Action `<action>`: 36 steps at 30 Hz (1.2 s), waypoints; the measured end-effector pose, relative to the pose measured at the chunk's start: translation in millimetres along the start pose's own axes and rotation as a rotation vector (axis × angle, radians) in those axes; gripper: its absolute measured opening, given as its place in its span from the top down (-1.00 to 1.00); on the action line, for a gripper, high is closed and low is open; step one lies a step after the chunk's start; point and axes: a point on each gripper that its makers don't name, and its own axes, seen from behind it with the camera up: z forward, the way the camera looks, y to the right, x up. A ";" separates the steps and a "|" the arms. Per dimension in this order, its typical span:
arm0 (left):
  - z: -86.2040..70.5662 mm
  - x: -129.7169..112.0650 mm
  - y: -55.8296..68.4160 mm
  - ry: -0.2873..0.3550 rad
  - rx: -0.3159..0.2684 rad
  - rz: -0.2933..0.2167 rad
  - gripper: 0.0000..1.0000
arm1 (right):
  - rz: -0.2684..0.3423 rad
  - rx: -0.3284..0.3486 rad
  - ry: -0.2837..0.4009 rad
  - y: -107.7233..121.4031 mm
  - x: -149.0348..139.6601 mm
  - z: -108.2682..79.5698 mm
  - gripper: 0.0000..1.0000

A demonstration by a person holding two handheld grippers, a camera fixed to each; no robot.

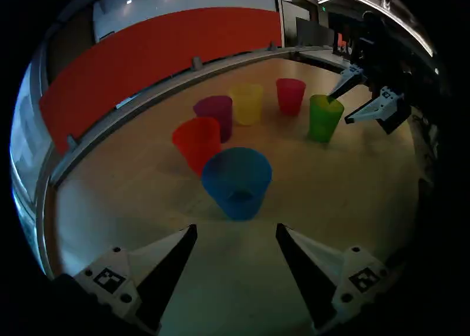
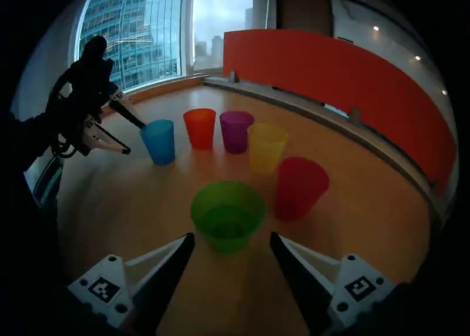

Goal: Pour water

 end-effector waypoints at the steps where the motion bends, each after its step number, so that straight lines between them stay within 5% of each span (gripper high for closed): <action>1: -2.1 0.1 -0.6 0.004 0.005 -0.004 -1.00 | 0.004 -0.005 0.002 0.6 -1.4 -3.3 -1.00; 15: -21.0 7.2 -8.8 0.087 0.095 -0.067 -1.00 | 0.065 -0.090 0.059 17.3 -3.4 -41.9 -1.00; 27: -42.7 33.8 -38.7 0.245 0.284 -0.150 -1.00 | 0.112 -0.207 0.217 37.3 32.8 -72.2 -1.00; 36: -63.3 52.0 -53.3 0.368 0.364 -0.212 -1.00 | 0.147 -0.310 0.340 51.5 55.6 -87.7 -1.00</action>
